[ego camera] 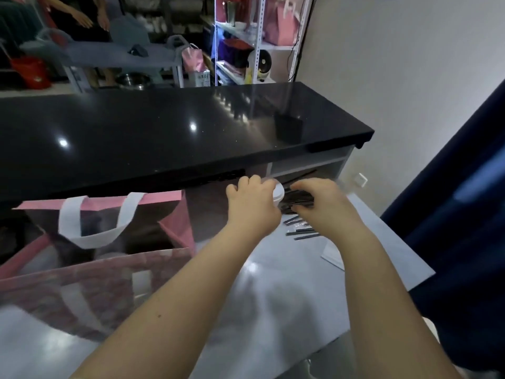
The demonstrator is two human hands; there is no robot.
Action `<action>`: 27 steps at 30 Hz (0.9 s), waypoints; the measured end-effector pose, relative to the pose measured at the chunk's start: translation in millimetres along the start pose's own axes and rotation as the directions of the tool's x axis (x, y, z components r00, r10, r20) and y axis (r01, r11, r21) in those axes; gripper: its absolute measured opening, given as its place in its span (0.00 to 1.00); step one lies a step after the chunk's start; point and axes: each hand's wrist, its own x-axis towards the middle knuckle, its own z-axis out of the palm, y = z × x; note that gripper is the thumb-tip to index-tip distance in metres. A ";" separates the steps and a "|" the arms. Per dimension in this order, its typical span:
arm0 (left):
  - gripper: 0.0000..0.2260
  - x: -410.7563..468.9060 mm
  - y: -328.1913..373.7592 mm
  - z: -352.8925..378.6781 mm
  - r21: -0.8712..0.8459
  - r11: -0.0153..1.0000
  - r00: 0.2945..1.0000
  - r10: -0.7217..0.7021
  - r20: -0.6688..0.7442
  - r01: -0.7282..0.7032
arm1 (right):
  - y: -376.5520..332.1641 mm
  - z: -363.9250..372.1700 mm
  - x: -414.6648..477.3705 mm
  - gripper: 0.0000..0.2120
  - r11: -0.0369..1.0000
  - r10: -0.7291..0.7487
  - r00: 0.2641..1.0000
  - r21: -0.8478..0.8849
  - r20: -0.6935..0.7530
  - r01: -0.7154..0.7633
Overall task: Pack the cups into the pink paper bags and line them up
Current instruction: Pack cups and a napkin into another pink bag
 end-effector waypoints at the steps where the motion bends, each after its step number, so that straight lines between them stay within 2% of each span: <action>1: 0.20 4.9 1.1 11.1 0.008 0.999 0.999 -0.038 0.022 0.038 | 12.6 6.9 5.5 0.20 1.000 0.000 1.000 0.013 0.029 -0.001; 6: 0.17 20.9 -11.0 59.6 0.000 0.975 0.974 -0.221 0.043 0.222 | 59.4 50.1 35.0 0.26 0.998 -0.050 0.974 0.055 0.219 0.039; 11: 0.23 22.7 -28.6 89.7 0.023 0.920 0.917 -0.392 0.070 0.391 | 77.4 89.0 68.3 0.35 0.995 -0.098 0.939 0.059 0.328 0.083; 15: 0.24 25.9 -35.2 92.5 0.039 0.889 0.889 -0.458 0.026 0.457 | 67.7 112.1 107.5 0.38 0.993 -0.104 0.959 -0.018 0.263 0.113; 20: 0.24 31.4 -37.2 84.0 0.033 0.875 0.876 -0.482 -0.033 0.482 | 54.4 135.2 119.4 0.33 0.997 -0.071 0.960 0.002 0.270 0.074; 24: 0.25 33.6 -32.2 63.7 -0.016 0.884 0.882 -0.468 -0.061 0.468 | 51.4 123.5 106.4 0.32 0.966 -0.243 0.950 0.136 0.198 0.219; 27: 0.24 40.2 -24.3 30.0 -0.047 0.924 0.914 -0.382 -0.135 0.379 | 40.1 100.9 92.2 0.33 0.911 -0.384 0.918 0.203 0.099 0.359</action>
